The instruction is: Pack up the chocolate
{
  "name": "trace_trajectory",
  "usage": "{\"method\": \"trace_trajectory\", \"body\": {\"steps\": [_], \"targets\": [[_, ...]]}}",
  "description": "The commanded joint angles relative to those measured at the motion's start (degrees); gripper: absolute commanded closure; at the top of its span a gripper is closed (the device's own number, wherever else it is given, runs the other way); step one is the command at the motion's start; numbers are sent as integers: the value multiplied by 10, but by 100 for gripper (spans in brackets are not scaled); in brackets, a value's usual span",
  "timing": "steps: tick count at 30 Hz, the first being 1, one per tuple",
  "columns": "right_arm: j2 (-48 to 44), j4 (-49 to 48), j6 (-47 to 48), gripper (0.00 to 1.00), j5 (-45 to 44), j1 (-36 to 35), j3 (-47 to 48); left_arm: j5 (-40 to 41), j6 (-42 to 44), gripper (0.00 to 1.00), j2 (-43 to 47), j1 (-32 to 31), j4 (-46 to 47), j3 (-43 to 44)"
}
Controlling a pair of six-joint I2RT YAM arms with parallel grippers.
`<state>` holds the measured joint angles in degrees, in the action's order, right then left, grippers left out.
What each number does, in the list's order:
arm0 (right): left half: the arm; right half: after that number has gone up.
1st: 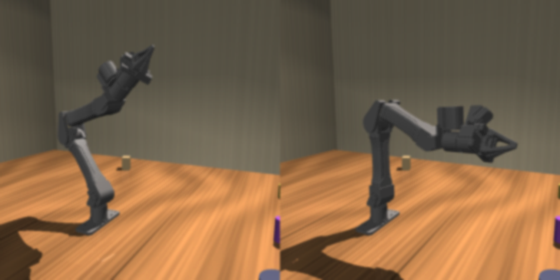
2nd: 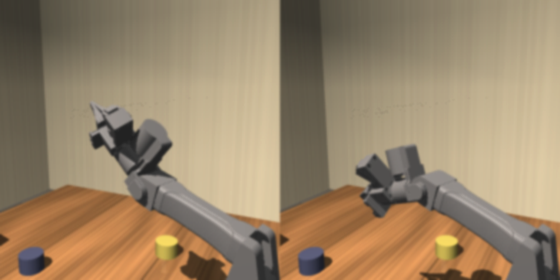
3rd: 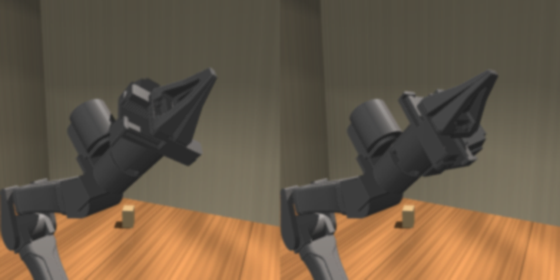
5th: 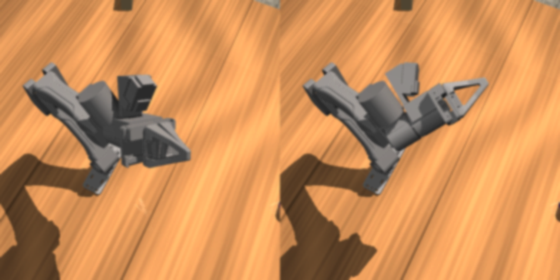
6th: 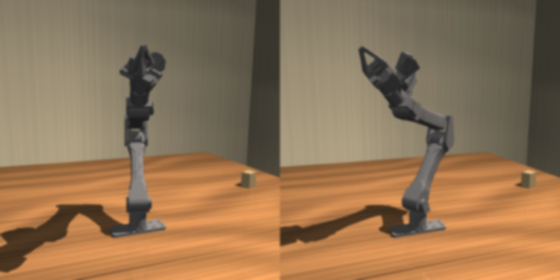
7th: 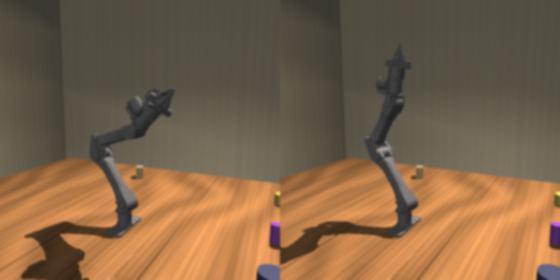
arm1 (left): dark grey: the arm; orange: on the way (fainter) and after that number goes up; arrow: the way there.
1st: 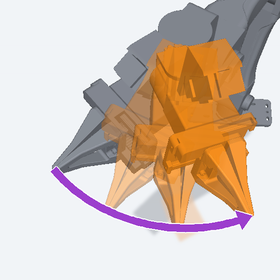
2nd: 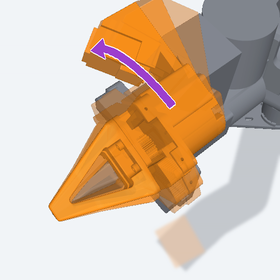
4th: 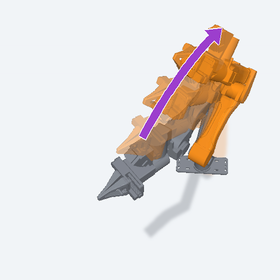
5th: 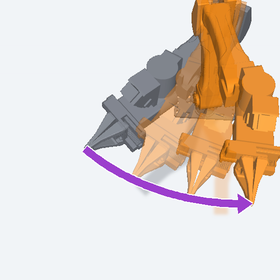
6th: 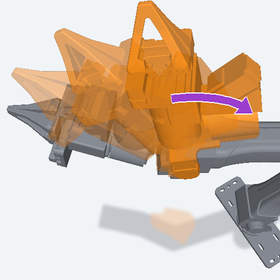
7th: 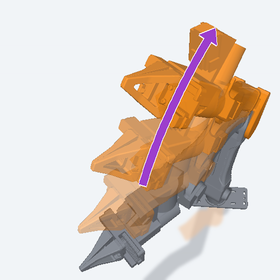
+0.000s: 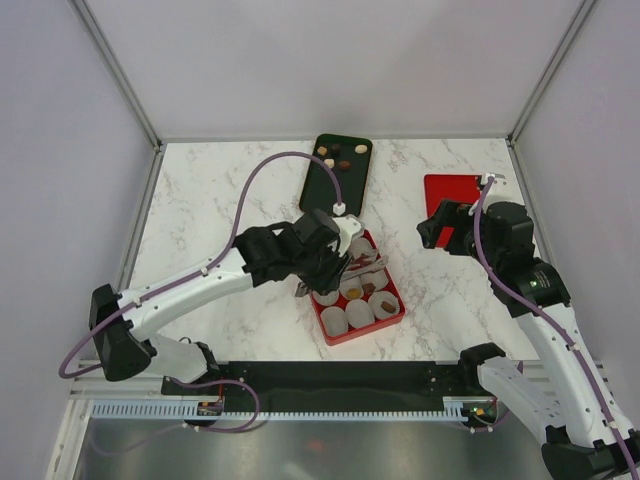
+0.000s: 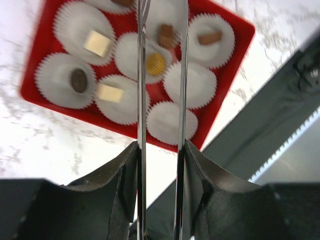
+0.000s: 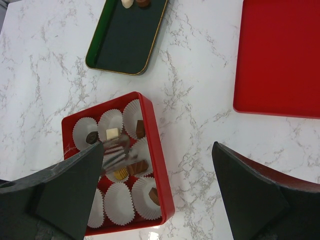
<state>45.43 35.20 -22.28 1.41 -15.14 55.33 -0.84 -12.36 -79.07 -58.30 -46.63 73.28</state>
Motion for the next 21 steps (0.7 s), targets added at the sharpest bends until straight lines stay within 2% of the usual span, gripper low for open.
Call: {"method": "trace_trajectory", "body": {"steps": [1,6,9,16,21], "targets": [[-3,-14,0,2,-4,1,7,90,-18,55,3,23,11,58],[4,-24,-13,2,14,1,-7,120,-10,55,-49,111,23,114],[6,-35,-21,2,25,1,-16,124,5,56,-97,179,62,149],[16,-59,-31,2,53,2,-17,158,51,57,-257,233,95,279],[30,-66,-31,2,61,2,0,134,61,56,-348,243,126,346]]}}
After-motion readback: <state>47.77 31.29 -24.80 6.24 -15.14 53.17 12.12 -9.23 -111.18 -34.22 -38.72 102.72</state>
